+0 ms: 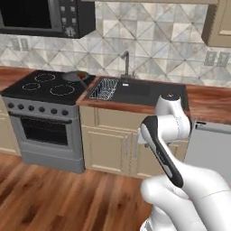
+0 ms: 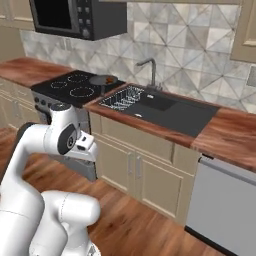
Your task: Take the chicken drumsticks from the pan and place one on each plate on the dining counter.
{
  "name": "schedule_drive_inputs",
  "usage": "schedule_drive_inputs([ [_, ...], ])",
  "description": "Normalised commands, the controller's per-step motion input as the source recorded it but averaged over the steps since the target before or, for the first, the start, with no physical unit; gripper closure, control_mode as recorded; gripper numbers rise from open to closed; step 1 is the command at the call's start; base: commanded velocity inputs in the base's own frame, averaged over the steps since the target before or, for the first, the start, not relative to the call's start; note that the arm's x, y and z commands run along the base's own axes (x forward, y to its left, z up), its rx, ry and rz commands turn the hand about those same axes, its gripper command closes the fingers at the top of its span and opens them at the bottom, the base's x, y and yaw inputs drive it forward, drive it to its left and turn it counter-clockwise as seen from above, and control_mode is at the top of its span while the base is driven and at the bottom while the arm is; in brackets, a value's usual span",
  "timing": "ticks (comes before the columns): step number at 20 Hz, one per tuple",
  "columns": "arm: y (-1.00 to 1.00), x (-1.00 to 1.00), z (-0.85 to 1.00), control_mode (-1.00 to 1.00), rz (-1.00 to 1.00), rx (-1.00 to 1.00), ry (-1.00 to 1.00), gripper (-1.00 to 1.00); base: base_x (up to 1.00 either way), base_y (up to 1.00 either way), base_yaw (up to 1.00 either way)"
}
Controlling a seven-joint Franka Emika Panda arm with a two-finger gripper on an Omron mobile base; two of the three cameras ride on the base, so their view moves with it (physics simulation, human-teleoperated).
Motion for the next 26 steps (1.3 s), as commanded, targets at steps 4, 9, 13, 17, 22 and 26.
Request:
schedule_drive_inputs([
  [4, 0.0, 0.0, 0.0, 1.0, 0.0, 0.0, 0.0, -1.0, 0.61, 0.63, -0.55],
  [9, 0.0, 0.0, 0.0, 1.0, 0.0, 0.0, 0.0, -1.0, 0.59, 0.62, -0.59],
  [13, 0.0, 0.0, 0.0, 1.0, 0.0, 0.0, 0.0, -1.0, 0.49, 0.78, -0.44],
  [17, 0.0, 0.0, 0.0, 1.0, 0.0, 0.0, 0.0, -1.0, 0.41, 0.92, 0.05],
  [22, 0.0, 0.0, 0.0, 1.0, 0.0, 0.0, 0.0, -1.0, 0.46, 0.85, 0.23],
  [26, 0.0, 0.0, 0.0, 1.0, 0.0, 0.0, 0.0, -1.0, 0.54, 0.79, 0.23],
])
